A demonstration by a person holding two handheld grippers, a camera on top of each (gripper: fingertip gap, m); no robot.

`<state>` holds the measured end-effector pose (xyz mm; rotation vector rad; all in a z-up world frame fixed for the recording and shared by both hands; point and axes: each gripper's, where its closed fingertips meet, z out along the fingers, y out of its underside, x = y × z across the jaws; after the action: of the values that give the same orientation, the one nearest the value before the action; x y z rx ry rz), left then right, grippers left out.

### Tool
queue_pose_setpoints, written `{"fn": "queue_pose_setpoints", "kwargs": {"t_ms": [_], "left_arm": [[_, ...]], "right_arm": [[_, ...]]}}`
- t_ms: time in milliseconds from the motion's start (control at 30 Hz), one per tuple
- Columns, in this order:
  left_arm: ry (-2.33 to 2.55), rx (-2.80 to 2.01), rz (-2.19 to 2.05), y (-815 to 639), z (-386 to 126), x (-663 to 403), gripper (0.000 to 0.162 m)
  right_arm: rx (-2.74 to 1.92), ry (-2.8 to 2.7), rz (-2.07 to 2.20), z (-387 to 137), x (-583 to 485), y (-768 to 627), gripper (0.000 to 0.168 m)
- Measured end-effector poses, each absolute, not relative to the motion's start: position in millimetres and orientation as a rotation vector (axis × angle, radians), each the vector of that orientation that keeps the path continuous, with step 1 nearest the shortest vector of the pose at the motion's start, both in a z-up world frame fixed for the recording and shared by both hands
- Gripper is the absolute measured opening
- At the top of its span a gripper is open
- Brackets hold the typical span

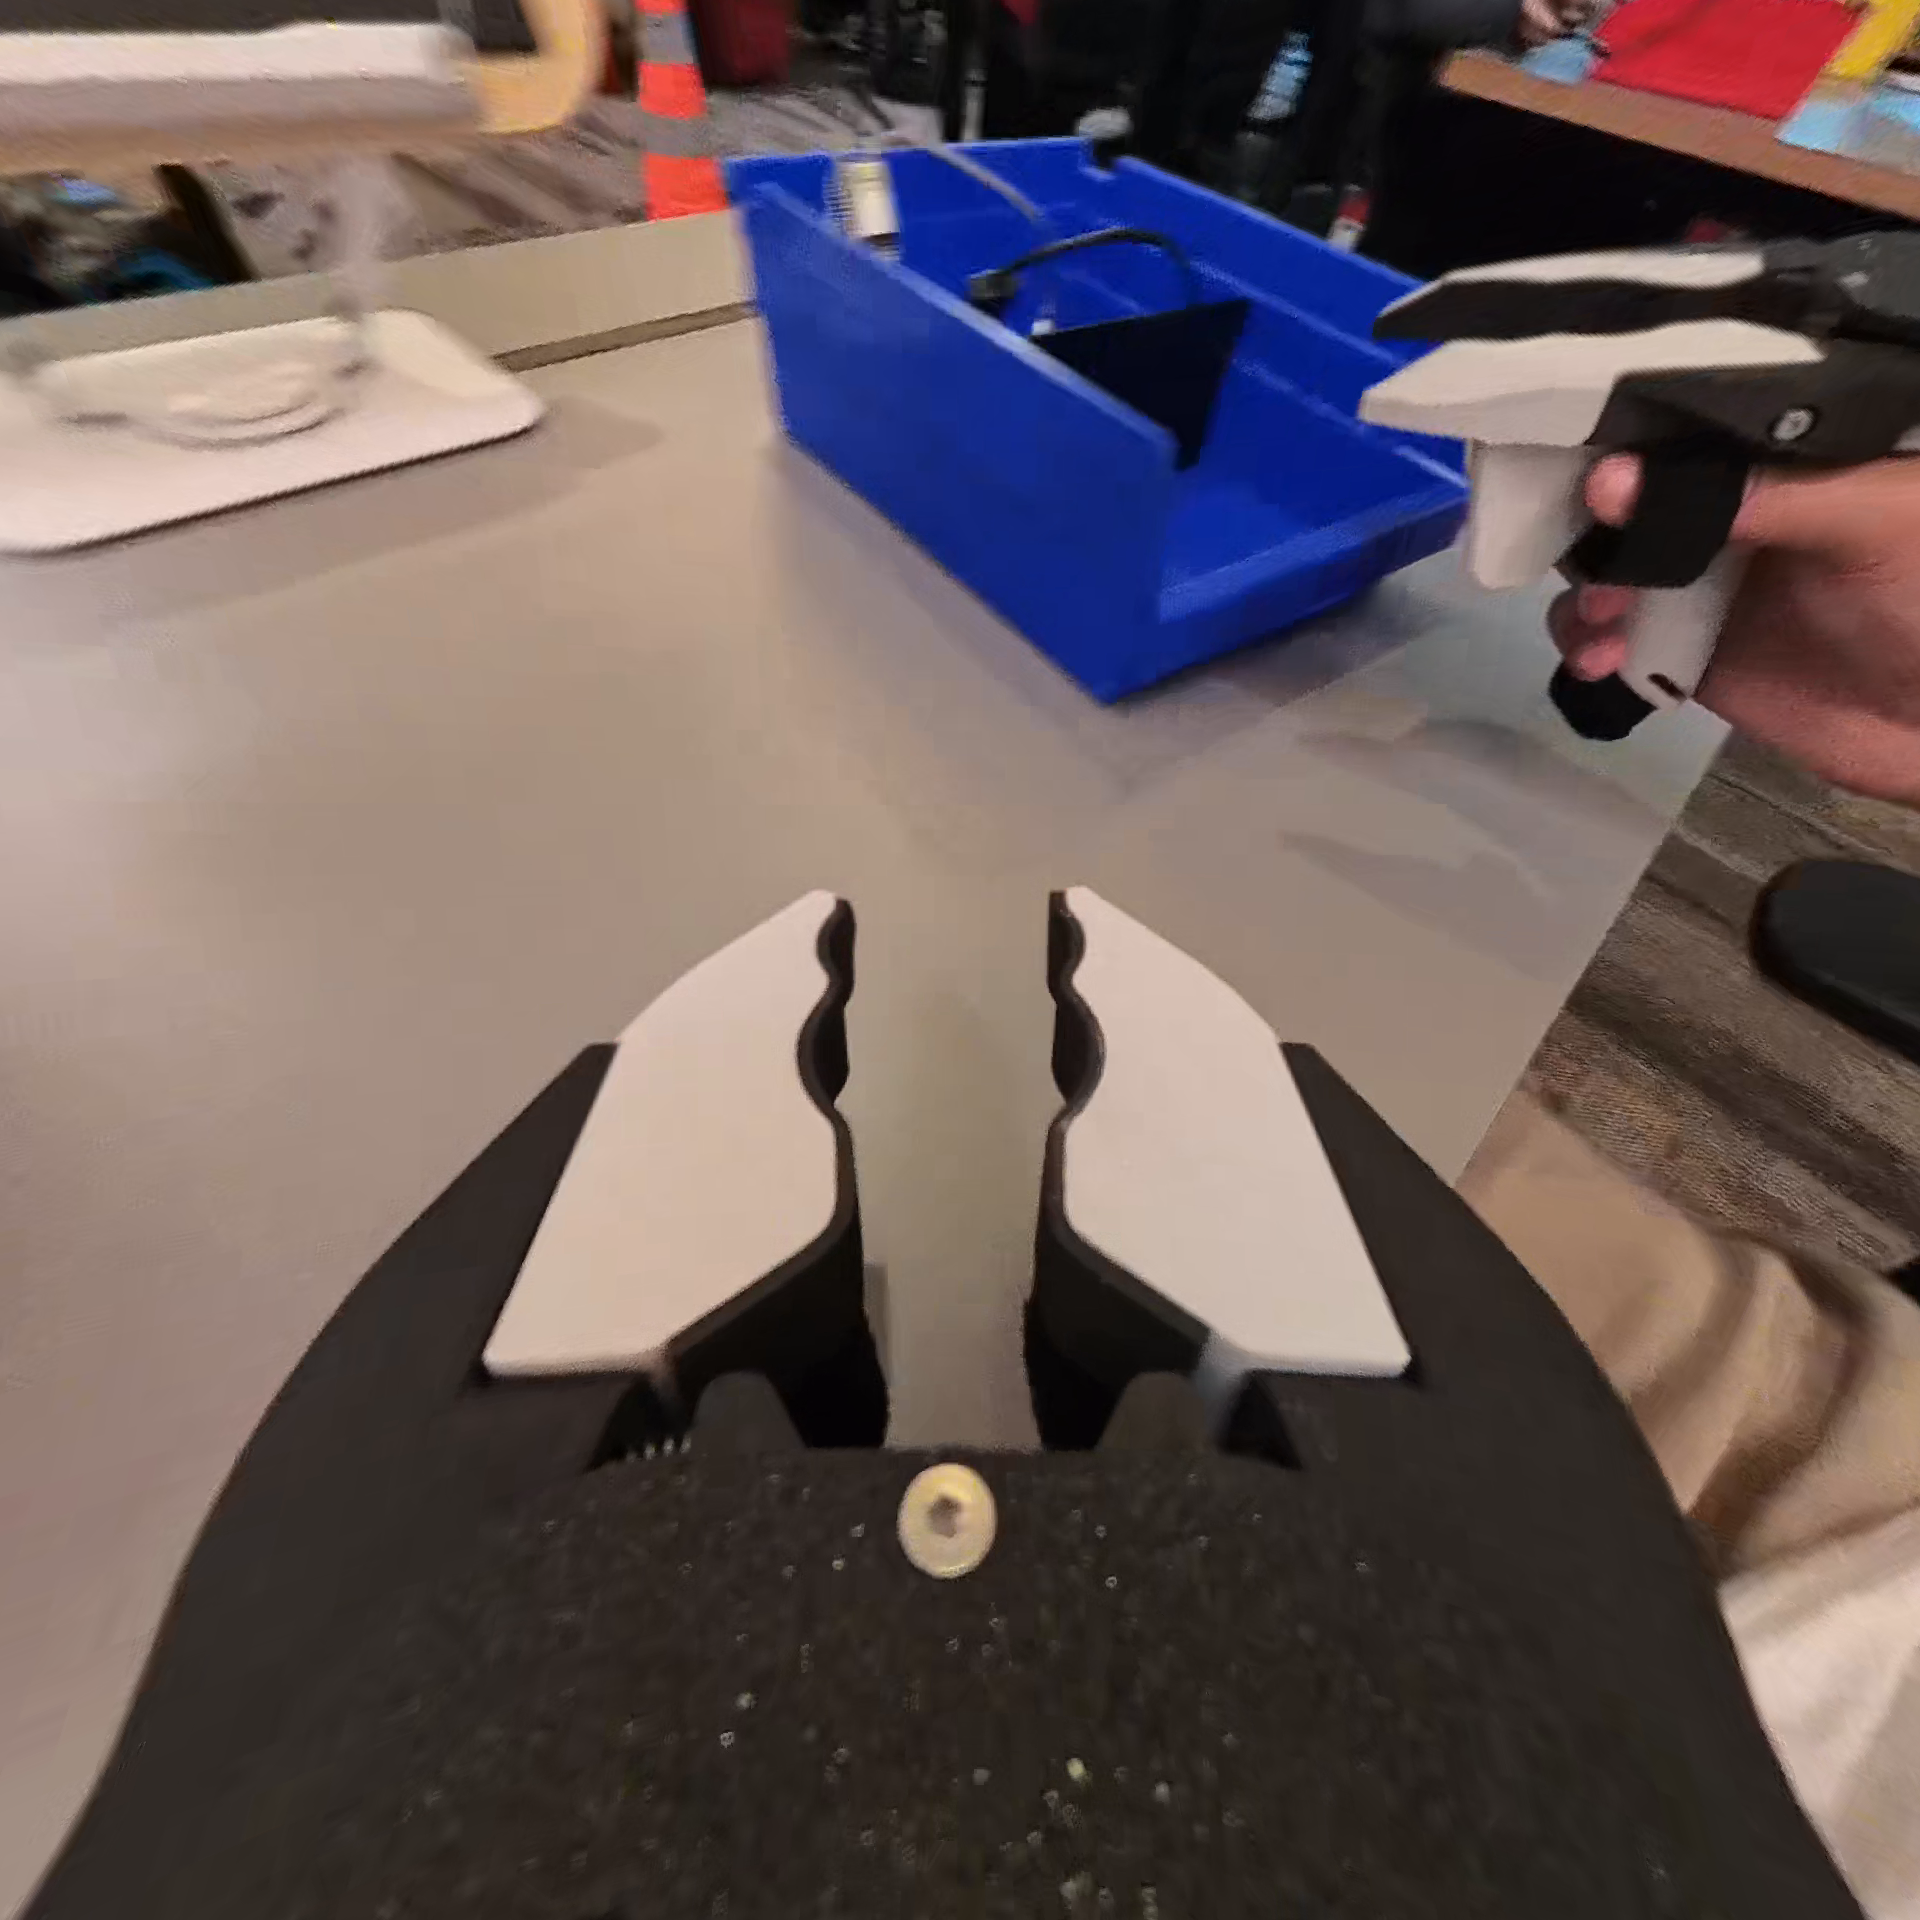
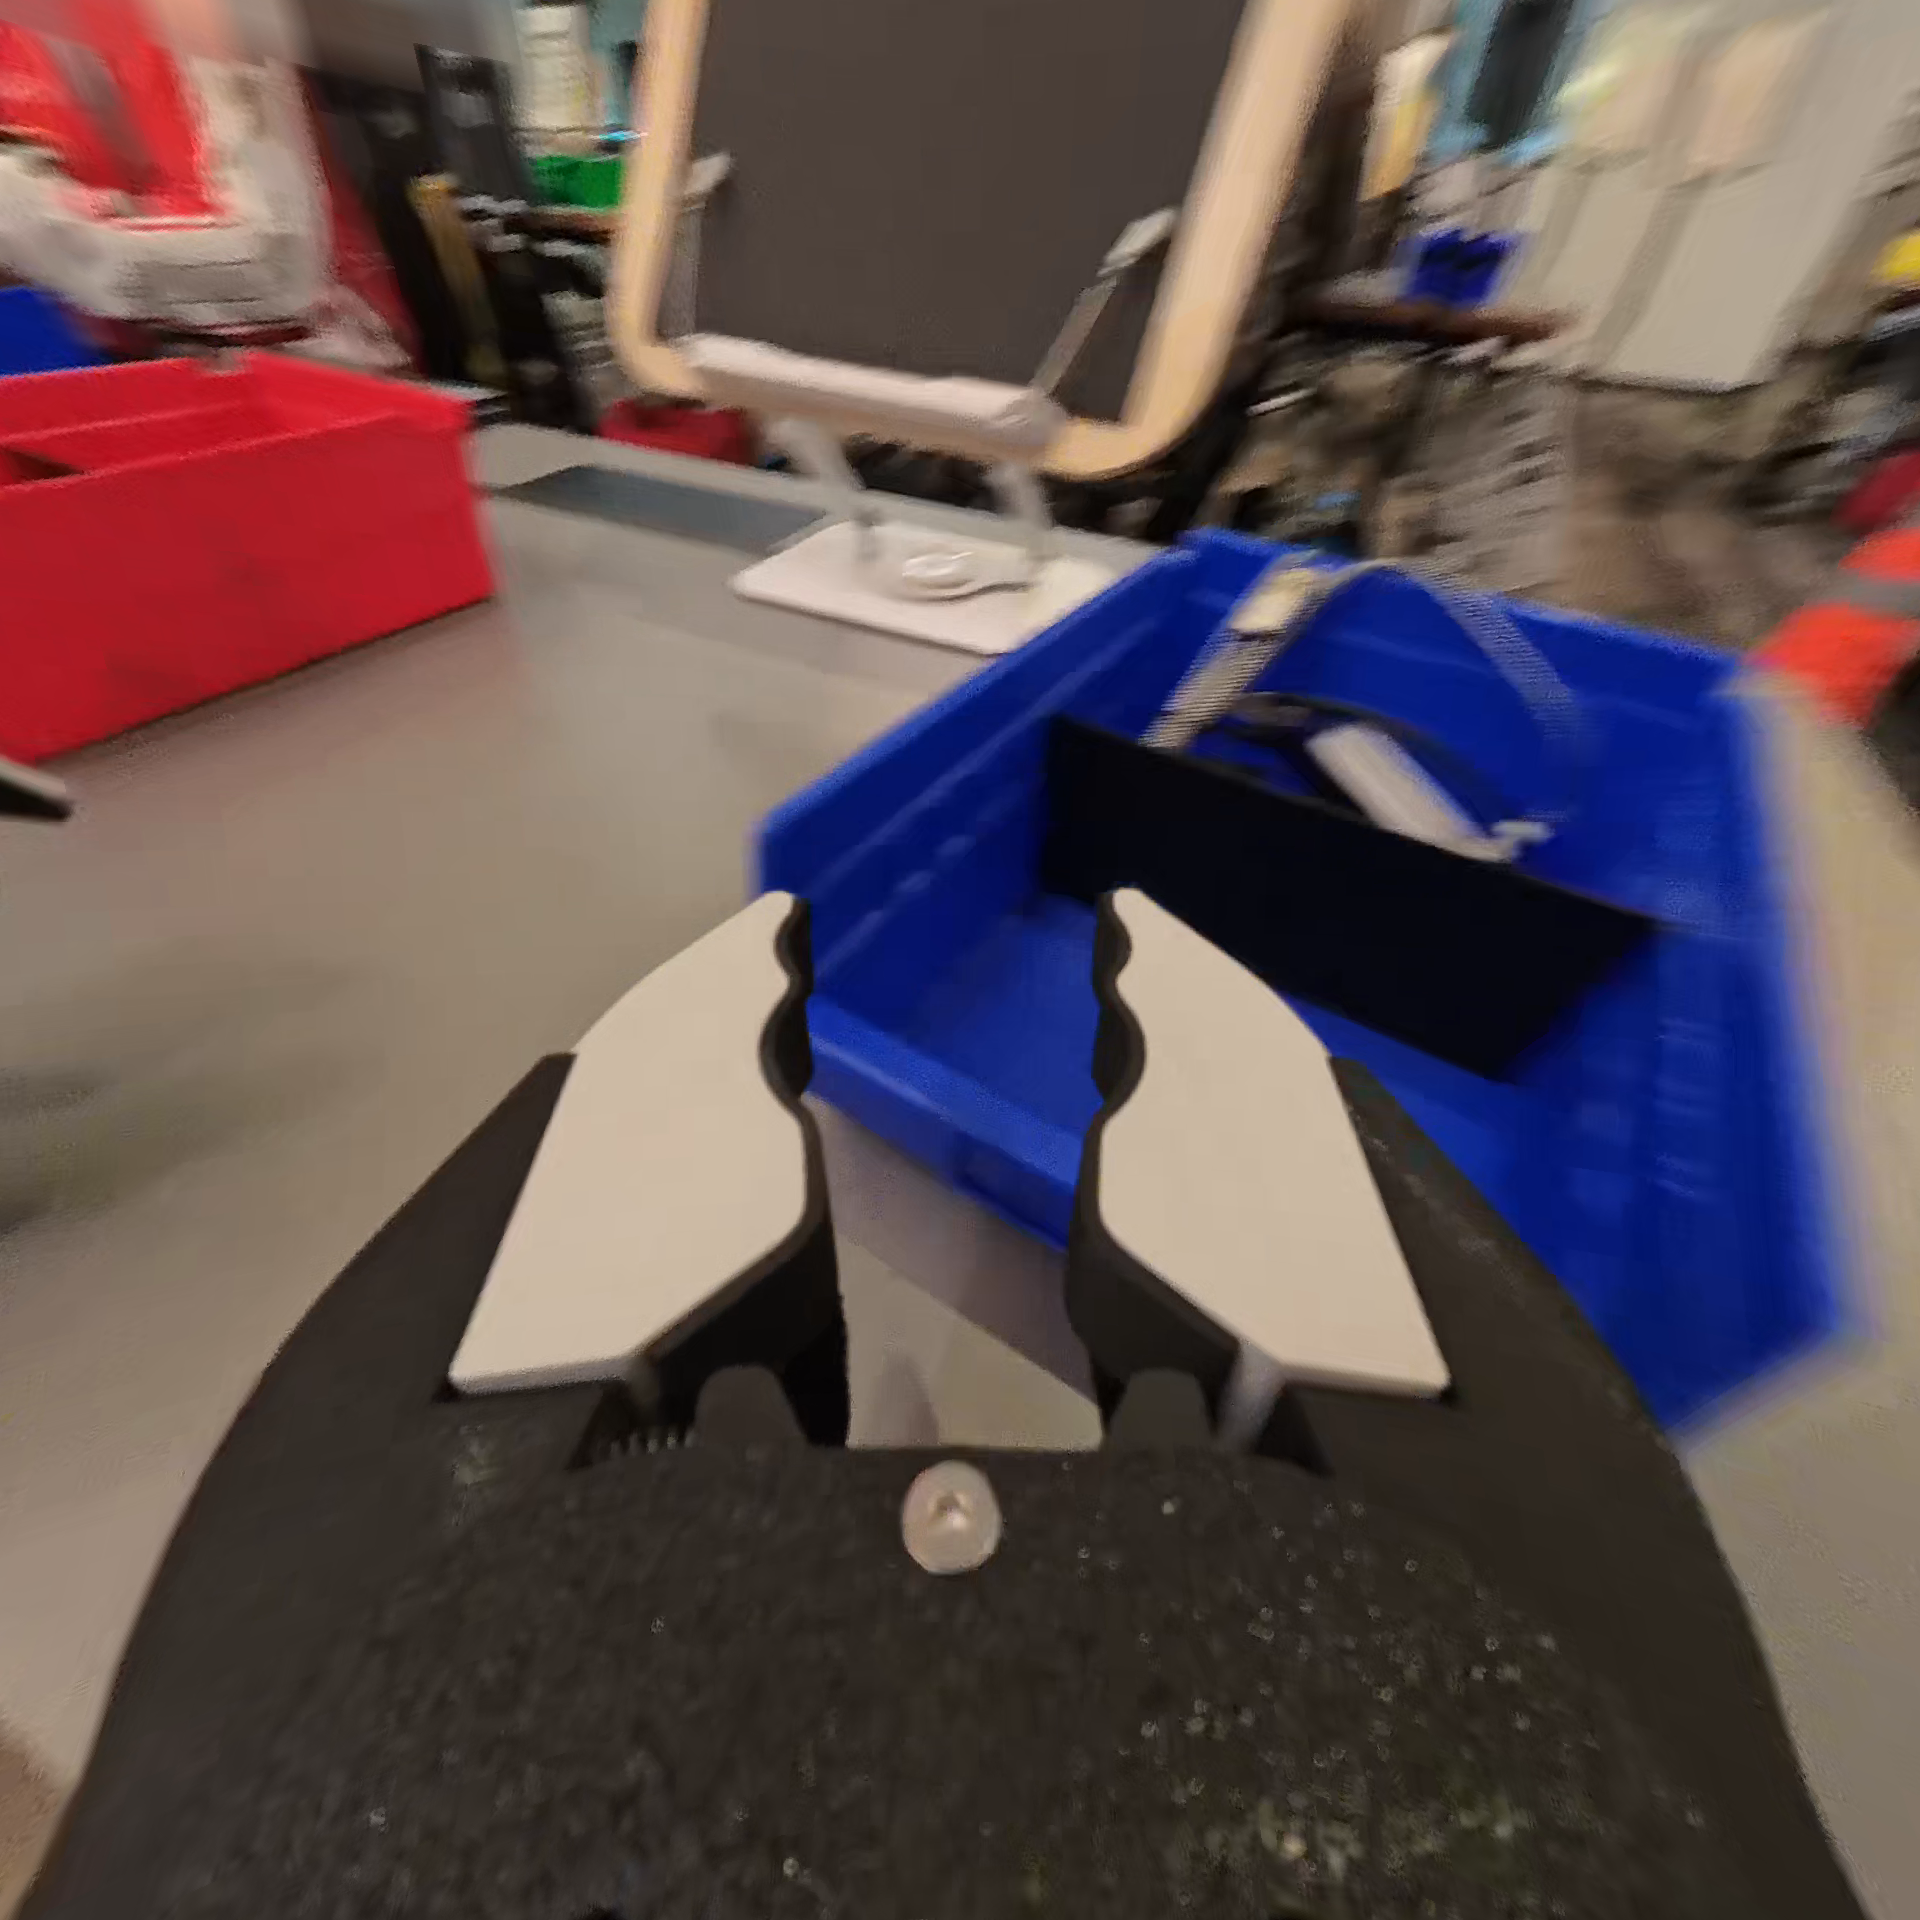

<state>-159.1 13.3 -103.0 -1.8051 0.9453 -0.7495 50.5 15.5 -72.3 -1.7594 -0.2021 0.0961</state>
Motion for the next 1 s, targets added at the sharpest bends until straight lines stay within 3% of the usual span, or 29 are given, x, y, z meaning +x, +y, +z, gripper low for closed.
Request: {"fn": "queue_pose_setpoints", "kwargs": {"t_ms": [133, 333, 433, 600, 833, 1000], "left_arm": [[0.982, -1.772, -0.724, 27.2, -104.4, -56.2, 0.036], [0.876, -1.840, -0.660, 60.6, -119.3, 22.0, 0.034], [0.813, -1.870, -0.569, 80.1, -125.5, 21.3, 0.016], [0.758, -1.843, -0.467, 87.8, -102.9, -0.4, 0.007], [0.682, -1.759, -0.331, 85.3, -62.6, -110.3, 0.005], [0.529, -1.833, -0.241, 102.9, -78.9, -211.7, 0.004]], "right_arm": [[-1.780, 0.072, -0.206, -68.1, 141.4, -11.6, 0.040], [-1.880, 0.252, -0.164, -108.3, 197.8, -6.1, 0.038], [-1.919, 0.289, -0.075, -123.5, 195.3, 12.0, 0.009], [-1.885, 0.320, -0.136, -100.5, 177.9, 13.5, 0.004], [-1.739, 0.208, 0.031, -61.2, 74.3, 22.2, 0.004], [-1.786, 0.122, 0.107, -75.9, -22.8, 55.8, 0.005]]}}
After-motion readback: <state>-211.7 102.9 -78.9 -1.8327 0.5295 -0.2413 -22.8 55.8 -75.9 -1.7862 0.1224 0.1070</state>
